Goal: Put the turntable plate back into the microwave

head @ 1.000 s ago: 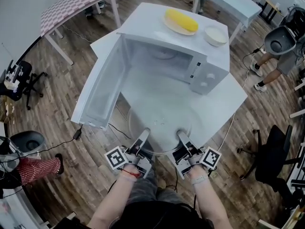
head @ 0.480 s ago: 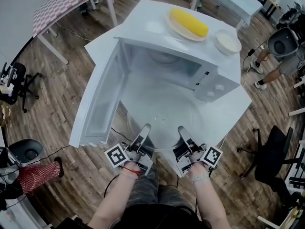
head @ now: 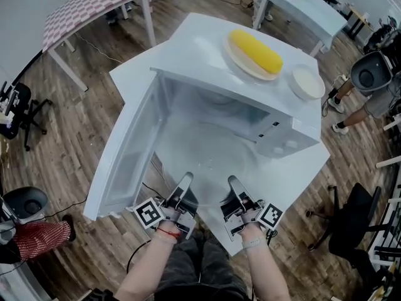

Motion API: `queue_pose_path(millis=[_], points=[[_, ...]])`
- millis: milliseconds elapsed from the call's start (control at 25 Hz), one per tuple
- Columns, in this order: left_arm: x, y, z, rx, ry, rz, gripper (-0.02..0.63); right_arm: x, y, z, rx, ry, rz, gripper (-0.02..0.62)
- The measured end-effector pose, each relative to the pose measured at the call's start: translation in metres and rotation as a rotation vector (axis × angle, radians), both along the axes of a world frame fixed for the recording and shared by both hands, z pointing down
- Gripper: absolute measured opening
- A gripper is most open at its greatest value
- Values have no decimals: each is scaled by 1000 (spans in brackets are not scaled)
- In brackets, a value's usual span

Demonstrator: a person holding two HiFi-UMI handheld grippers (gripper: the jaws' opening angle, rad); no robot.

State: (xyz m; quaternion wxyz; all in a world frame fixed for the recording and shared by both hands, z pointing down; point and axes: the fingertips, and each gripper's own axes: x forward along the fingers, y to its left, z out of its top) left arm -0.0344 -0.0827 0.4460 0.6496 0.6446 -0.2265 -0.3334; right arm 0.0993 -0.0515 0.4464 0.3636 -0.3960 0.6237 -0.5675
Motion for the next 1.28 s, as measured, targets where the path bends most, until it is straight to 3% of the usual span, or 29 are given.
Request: queue_pose_path(millis=[480,1280], points=[[16,-38,11,17,-8,-85,34,20,-47,11,10,-2,-22,44],[28,-83,16,18,17,-130,34,35,-94,18,9,-13,77,44]])
